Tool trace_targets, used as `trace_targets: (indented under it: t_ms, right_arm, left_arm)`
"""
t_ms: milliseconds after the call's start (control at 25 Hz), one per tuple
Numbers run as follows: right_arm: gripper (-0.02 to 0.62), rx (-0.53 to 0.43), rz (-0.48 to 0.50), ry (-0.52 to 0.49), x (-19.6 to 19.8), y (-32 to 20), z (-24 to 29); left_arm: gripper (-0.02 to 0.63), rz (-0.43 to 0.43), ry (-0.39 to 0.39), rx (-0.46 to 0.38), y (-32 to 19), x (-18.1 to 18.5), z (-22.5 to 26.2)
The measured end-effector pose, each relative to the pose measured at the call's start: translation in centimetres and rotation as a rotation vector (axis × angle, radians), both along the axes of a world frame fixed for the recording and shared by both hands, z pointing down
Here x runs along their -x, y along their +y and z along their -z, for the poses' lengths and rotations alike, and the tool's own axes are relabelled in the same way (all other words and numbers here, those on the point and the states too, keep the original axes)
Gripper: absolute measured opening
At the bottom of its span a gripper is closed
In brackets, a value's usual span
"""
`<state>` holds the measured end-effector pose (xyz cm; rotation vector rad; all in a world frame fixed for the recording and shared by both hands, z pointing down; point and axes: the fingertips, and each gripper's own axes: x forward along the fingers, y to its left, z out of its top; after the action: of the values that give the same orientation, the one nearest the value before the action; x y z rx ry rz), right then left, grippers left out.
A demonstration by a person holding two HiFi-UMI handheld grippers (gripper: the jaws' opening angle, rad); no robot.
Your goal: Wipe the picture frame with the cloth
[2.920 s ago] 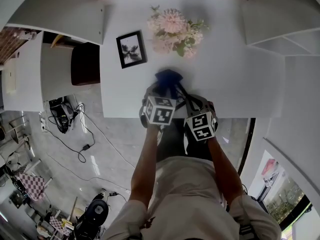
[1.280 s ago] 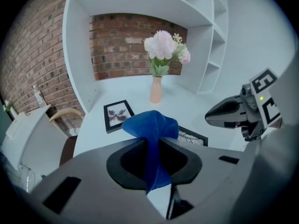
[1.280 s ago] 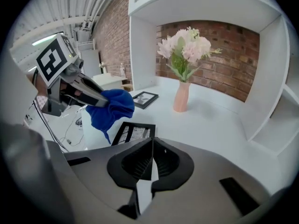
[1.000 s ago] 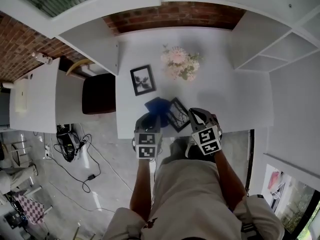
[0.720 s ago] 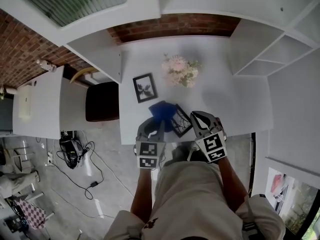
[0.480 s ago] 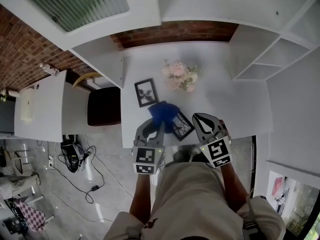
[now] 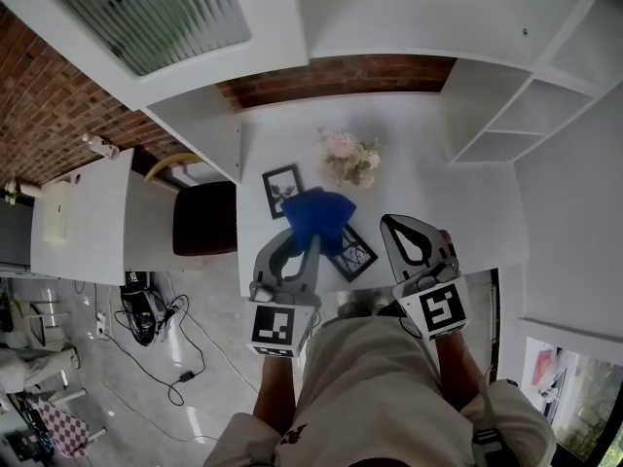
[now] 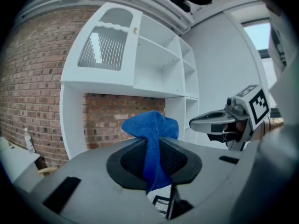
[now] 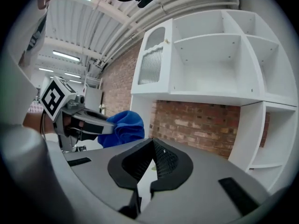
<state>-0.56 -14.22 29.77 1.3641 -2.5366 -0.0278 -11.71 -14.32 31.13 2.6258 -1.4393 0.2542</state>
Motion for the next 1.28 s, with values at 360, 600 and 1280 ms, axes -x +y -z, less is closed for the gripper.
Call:
trace_targets:
  t_ms: [360,600,1280]
  right_arm:
    - [-0.003,0.041,-0.029,0.008,-0.5,0.0,-0.2]
    - [-0.003,0.030,-0.031,0.012,-0.2,0.0,0.5]
    - [-0.003,0.020,-0.044,0.023,0.6,0.1,0.7]
  left_arm:
    - [0.071,-0.016,0.006,-0.020,0.3,-0.6,0.7]
    - [0.071,-0.020,0.011,-0.030,0.2,-0.4,1.2]
    - [0.071,-0.047,0.001,-0.042,-0.1,-0.2,1.3]
